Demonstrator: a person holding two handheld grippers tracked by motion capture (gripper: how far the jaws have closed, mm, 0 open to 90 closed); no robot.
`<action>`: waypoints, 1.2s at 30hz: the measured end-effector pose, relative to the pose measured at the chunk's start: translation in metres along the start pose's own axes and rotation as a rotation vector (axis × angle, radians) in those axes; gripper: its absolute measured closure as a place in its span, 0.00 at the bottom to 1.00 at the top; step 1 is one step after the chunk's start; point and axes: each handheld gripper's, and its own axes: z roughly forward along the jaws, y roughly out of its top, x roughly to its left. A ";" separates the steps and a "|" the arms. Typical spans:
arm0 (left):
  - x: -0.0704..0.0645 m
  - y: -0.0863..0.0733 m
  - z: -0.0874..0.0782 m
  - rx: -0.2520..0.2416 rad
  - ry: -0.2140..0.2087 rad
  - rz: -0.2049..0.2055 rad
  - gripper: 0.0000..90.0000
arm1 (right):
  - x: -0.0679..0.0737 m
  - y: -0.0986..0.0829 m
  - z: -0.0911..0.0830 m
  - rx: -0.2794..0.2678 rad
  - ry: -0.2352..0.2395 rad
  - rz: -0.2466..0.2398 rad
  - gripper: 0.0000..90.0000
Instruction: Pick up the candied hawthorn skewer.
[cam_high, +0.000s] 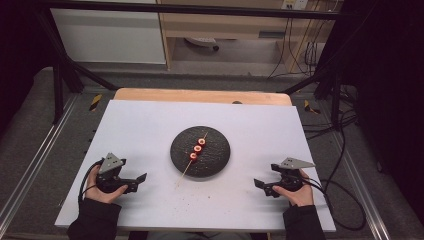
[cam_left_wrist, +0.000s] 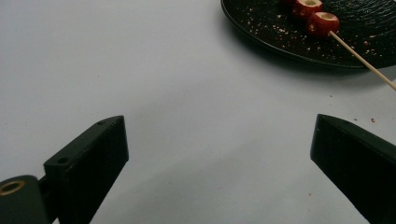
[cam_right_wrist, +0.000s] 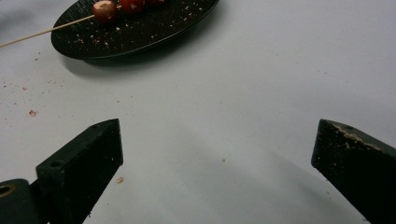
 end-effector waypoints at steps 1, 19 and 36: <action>0.000 0.000 0.000 0.001 0.000 0.000 0.04 | 0.000 0.000 0.000 -0.001 0.001 0.003 0.03; -0.010 0.004 0.002 0.013 -0.025 0.018 0.05 | 0.002 0.002 -0.003 -0.007 0.004 -0.010 0.02; -0.040 0.029 0.014 0.023 -0.064 0.037 0.07 | 0.003 0.004 -0.005 -0.012 0.001 -0.012 0.02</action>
